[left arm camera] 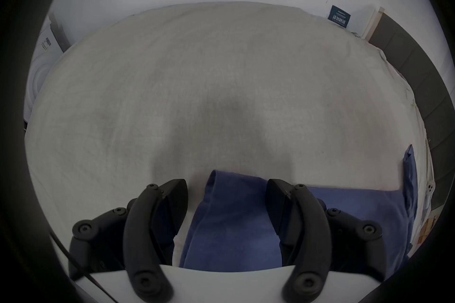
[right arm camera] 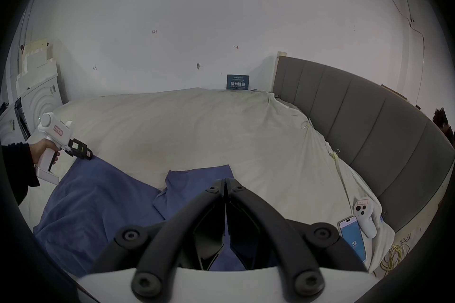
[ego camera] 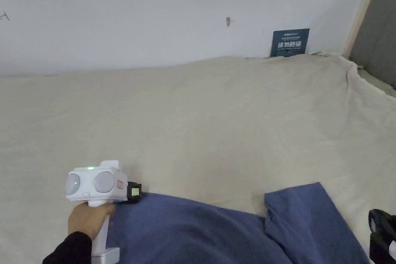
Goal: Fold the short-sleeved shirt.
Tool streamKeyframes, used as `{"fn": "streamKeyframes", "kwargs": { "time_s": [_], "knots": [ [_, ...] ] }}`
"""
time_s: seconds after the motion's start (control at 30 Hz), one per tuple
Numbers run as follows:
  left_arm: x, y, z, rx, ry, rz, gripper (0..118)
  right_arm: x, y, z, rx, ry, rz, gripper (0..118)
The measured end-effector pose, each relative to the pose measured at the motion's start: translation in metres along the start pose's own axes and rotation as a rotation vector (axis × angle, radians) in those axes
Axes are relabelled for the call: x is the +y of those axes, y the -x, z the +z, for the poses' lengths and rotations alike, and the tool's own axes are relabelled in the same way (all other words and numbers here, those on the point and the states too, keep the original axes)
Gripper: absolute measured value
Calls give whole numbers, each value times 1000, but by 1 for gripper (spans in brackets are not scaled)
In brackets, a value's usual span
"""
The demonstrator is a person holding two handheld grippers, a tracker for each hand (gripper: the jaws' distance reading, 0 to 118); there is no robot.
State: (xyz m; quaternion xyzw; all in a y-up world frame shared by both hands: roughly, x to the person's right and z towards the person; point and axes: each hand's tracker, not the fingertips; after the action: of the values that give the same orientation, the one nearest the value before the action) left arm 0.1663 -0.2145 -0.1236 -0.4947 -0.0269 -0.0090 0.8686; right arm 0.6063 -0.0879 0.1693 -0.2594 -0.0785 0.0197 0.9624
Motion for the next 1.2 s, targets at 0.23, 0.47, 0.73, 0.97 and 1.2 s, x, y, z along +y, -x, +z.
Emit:
{"fn": "streamKeyframes", "kwargs": {
  "time_s": [0.23,0.47,0.73,0.97,1.2],
  "knots": [
    [-7,-22,17,-23,-13,-116,1,3,-24,-15,-9,61,-44,0],
    [-7,-18,92,-131,-151,-47,1,-9,-44,-72,12,287,-111,4],
    [-15,-13,148,-121,-217,-79,1,-50,-46,-137,-9,515,-90,88],
    [-29,-11,162,-116,-219,-82,1,-84,-34,-162,-19,586,-58,52],
    [-43,-10,166,-117,-218,-55,1,-84,-38,-150,-25,560,-108,2]
  ]
}}
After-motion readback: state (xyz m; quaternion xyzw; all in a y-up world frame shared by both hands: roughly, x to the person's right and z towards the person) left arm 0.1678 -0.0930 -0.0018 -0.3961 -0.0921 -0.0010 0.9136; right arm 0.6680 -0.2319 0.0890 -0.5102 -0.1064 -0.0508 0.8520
